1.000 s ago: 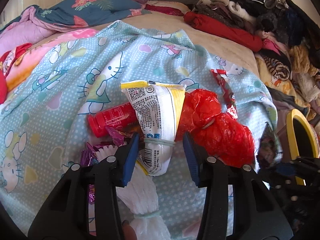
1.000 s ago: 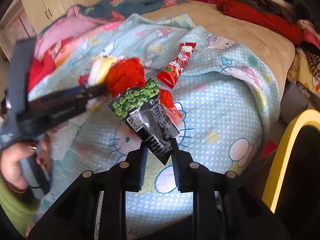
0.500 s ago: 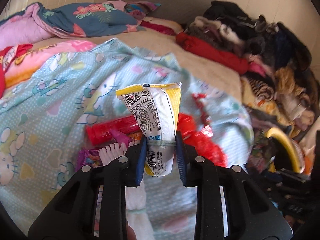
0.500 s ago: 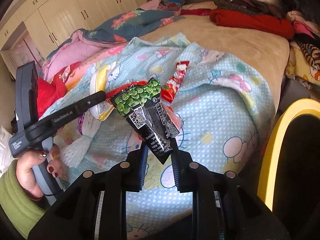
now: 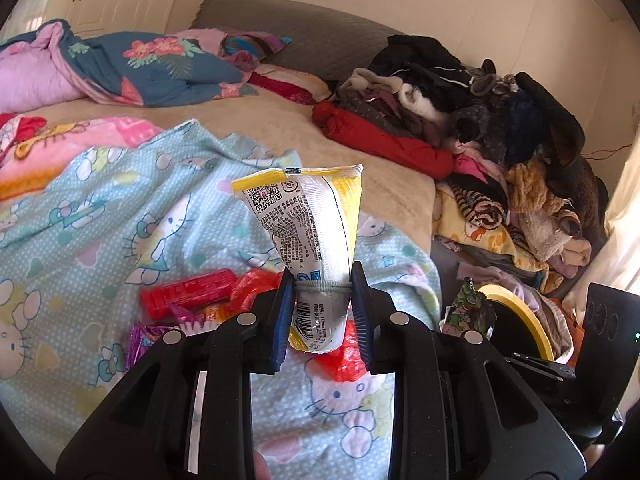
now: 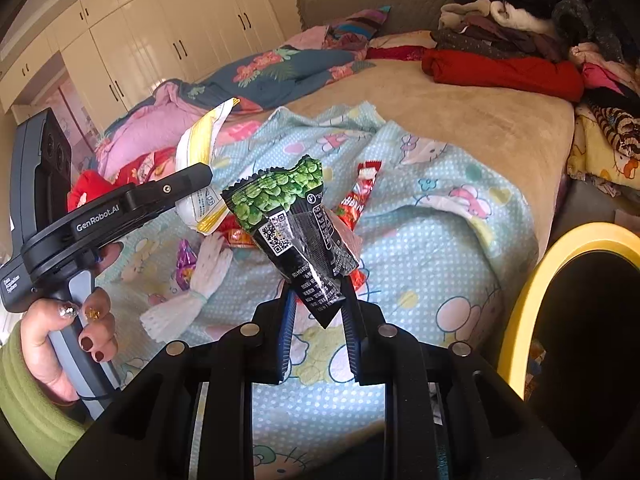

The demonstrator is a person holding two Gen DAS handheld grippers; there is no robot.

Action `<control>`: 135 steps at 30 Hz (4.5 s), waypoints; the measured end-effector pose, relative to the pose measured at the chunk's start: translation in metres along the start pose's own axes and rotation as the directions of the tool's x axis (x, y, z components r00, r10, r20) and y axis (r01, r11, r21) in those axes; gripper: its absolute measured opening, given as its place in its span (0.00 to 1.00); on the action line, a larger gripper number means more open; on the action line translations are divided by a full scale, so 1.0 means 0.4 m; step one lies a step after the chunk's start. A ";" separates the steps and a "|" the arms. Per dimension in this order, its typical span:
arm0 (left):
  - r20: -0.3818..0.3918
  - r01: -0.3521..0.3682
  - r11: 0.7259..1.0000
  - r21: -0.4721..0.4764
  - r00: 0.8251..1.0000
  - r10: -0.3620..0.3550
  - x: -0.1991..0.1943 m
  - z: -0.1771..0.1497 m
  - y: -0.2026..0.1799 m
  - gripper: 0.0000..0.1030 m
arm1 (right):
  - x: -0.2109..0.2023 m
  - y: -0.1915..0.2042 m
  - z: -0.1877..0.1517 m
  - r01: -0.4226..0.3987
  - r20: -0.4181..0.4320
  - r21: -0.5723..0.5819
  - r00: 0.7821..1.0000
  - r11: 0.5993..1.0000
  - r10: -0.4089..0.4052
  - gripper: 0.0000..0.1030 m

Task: Collect trash
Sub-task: 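Carry the packet and tube over the yellow bin and open both tools, then move both open tools back over the remaining trash on the bed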

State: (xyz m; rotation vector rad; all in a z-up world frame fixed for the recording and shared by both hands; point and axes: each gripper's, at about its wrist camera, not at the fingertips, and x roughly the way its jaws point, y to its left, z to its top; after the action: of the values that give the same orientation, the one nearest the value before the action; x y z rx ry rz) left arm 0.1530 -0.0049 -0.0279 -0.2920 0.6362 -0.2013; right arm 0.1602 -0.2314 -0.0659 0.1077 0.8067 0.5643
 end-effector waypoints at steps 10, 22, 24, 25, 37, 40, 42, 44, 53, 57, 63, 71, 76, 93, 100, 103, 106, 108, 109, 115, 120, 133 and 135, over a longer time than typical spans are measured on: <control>0.020 0.031 0.999 0.033 0.999 -0.032 -0.024 0.004 -0.062 0.20 | -0.057 -0.033 0.009 0.017 0.056 0.019 0.998 1.000 -0.018 0.21; 0.011 0.081 0.991 0.105 0.997 -0.083 -0.036 -0.012 -0.165 0.20 | -0.134 -0.086 0.017 0.041 0.105 0.061 0.993 0.997 -0.047 0.21; 0.009 0.089 0.990 0.113 0.996 -0.090 -0.037 -0.014 -0.178 0.20 | -0.146 -0.096 0.015 0.048 0.111 0.068 0.992 0.997 -0.055 0.21; 0.008 0.092 0.989 0.119 0.996 -0.094 -0.037 -0.015 -0.186 0.20 | -0.152 -0.101 0.014 0.051 0.114 0.072 0.992 0.996 -0.059 0.21; -0.009 0.128 0.981 0.148 0.992 -0.128 -0.036 -0.034 -0.241 0.20 | -0.200 -0.153 0.003 0.079 0.138 0.110 0.986 0.991 -0.094 0.21; -0.016 0.136 0.978 0.157 0.991 -0.135 -0.034 -0.039 -0.254 0.20 | -0.209 -0.167 0.001 0.086 0.142 0.122 0.984 0.989 -0.103 0.21; -0.020 0.140 0.977 0.162 0.990 -0.139 -0.032 -0.042 -0.261 0.20 | -0.215 -0.178 0.000 0.091 0.145 0.130 0.983 0.987 -0.110 0.21; -0.025 0.147 0.975 0.166 0.989 -0.145 -0.033 -0.045 -0.268 0.20 | -0.224 -0.189 -0.001 0.098 0.150 0.138 0.982 0.986 -0.118 0.21; -0.046 0.192 0.964 0.185 0.981 -0.186 -0.027 -0.062 -0.305 0.20 | -0.262 -0.242 -0.011 0.135 0.166 0.184 0.972 0.974 -0.166 0.21; -0.058 0.211 0.958 0.193 0.977 -0.204 -0.019 -0.074 -0.326 0.20 | -0.277 -0.269 -0.015 0.152 0.170 0.206 0.967 0.967 -0.188 0.21; -0.082 0.240 0.946 0.216 0.970 -0.228 -0.003 -0.093 -0.364 0.20 | -0.296 -0.314 -0.026 0.175 0.176 0.241 0.959 0.954 -0.221 0.21; -0.120 0.273 0.929 0.248 0.961 -0.250 0.017 -0.125 -0.417 0.20 | -0.313 -0.361 -0.041 0.198 0.176 0.281 0.951 0.939 -0.253 0.21; -0.148 0.295 0.915 0.275 0.953 -0.263 0.037 -0.149 -0.459 0.20 | -0.321 -0.390 -0.051 0.211 0.173 0.306 0.947 0.928 -0.272 0.21; -0.270 0.342 0.894 0.291 0.925 -0.266 0.140 -0.216 -0.540 0.20 | -0.340 -0.517 -0.105 0.253 0.135 0.416 0.933 0.873 -0.334 0.21; -0.327 0.352 0.887 0.298 0.911 -0.252 0.191 -0.249 -0.574 0.20 | -0.331 -0.556 -0.129 0.260 0.110 0.449 0.933 0.855 -0.341 0.21; -0.350 0.353 0.893 0.279 0.903 -0.248 0.215 -0.254 -0.578 0.20 | -0.325 -0.569 -0.135 0.261 0.099 0.456 0.935 0.851 -0.340 0.21; -0.361 0.349 0.895 0.277 0.901 -0.240 0.234 -0.256 -0.582 0.20 | -0.318 -0.584 -0.142 0.262 0.088 0.468 0.937 0.844 -0.339 0.21; -0.368 0.347 0.895 0.280 0.900 -0.234 0.244 -0.257 -0.585 0.20 | -0.316 -0.591 -0.145 0.260 0.084 0.475 0.938 0.841 -0.337 0.21; -0.371 0.346 0.895 0.281 0.899 -0.231 0.249 -0.258 -0.586 0.20 | -0.315 -0.595 -0.146 0.261 0.083 0.477 0.937 0.839 -0.338 0.22; -0.385 0.341 0.899 0.275 0.896 -0.222 0.264 -0.258 -0.587 0.31 | -0.311 -0.614 -0.157 0.242 0.075 0.502 0.944 0.830 -0.321 0.44; -0.307 0.310 0.910 0.275 0.925 -0.222 0.229 -0.230 -0.565 0.78 | -0.322 -0.621 -0.156 0.231 0.092 0.529 0.941 0.816 -0.326 0.63; -0.104 0.157 0.944 0.291 0.986 -0.132 0.120 -0.185 -0.486 0.90 | -0.296 -0.477 -0.097 0.262 0.136 0.399 0.931 0.879 -0.339 0.80; -0.086 0.135 0.949 0.286 0.990 -0.115 0.107 -0.177 -0.469 0.90 | -0.290 -0.460 -0.091 0.260 0.142 0.383 0.932 0.887 -0.334 0.81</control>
State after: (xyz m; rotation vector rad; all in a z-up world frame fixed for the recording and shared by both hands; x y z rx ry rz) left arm 0.1256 -0.2074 -0.0444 -0.0407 0.6470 -0.4246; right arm 0.1504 -0.4516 -0.0707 0.3656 0.7004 0.1036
